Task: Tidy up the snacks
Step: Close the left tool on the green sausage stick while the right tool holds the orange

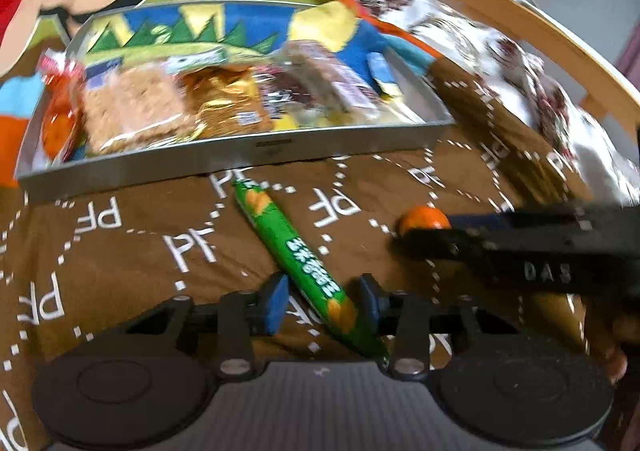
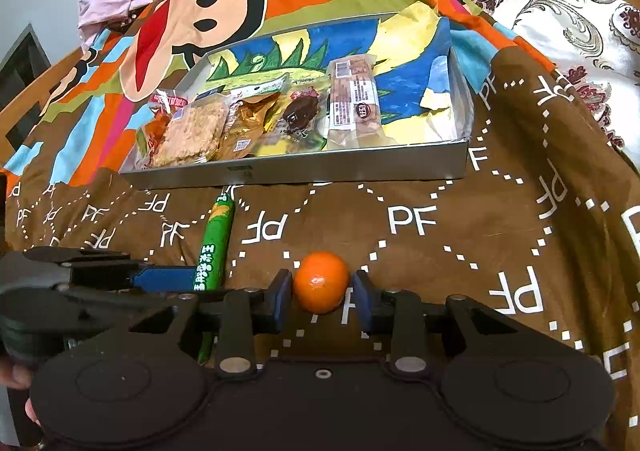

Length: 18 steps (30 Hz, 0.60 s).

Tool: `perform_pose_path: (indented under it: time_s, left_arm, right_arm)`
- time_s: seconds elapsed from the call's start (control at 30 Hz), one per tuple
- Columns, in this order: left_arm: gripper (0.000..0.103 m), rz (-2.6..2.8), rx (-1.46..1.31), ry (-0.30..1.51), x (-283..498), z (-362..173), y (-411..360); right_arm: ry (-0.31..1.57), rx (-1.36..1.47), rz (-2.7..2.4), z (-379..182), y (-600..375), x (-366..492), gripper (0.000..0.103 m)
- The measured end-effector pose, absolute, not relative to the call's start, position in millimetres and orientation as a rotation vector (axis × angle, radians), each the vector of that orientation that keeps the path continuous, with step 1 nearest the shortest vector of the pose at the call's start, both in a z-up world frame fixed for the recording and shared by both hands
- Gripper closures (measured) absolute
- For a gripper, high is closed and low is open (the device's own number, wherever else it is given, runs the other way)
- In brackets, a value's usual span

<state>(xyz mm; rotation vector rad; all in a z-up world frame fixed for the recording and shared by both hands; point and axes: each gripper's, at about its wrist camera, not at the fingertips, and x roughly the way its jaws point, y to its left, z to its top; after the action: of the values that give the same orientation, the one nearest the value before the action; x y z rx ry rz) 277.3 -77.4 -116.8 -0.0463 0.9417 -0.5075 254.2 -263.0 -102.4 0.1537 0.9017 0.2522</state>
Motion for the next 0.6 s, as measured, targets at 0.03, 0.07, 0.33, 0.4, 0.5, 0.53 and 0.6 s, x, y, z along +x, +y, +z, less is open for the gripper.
perform_pose_path:
  time_s: [0.03,0.07,0.33,0.4,0.5,0.53,0.6]
  left_arm:
    - [0.063,-0.501,-0.078,0.948,280.0,-118.0,-74.1]
    - [0.064,-0.494,-0.110,0.955,282.2,-118.9,-71.0]
    - [0.076,-0.447,-0.348,0.999,291.9,-125.7,-46.7]
    - [0.076,-0.438,-0.350,0.993,286.7,-123.5,-45.0]
    - [0.076,-0.439,-0.349,1.004,276.6,-118.9,-42.7]
    - [0.077,-0.438,-0.362,1.011,274.3,-118.0,-40.9]
    - [0.077,-0.435,-0.378,1.021,271.7,-117.3,-38.0]
  right_arm:
    - [0.901,0.153,0.252,-102.9,-262.8,254.3,0.068]
    - [0.899,0.152,0.251,-103.1,-262.2,254.0,0.067]
    - [0.847,-0.005,0.242,-102.4,-243.7,239.5,0.072]
    - [0.823,-0.101,0.240,-101.0,-234.0,233.0,0.073]
    - [0.793,-0.239,0.237,-101.6,-221.1,223.4,0.074]
    - [0.787,-0.267,0.239,-102.2,-218.4,221.5,0.074]
    - [0.778,-0.304,0.242,-103.3,-214.6,218.7,0.074]
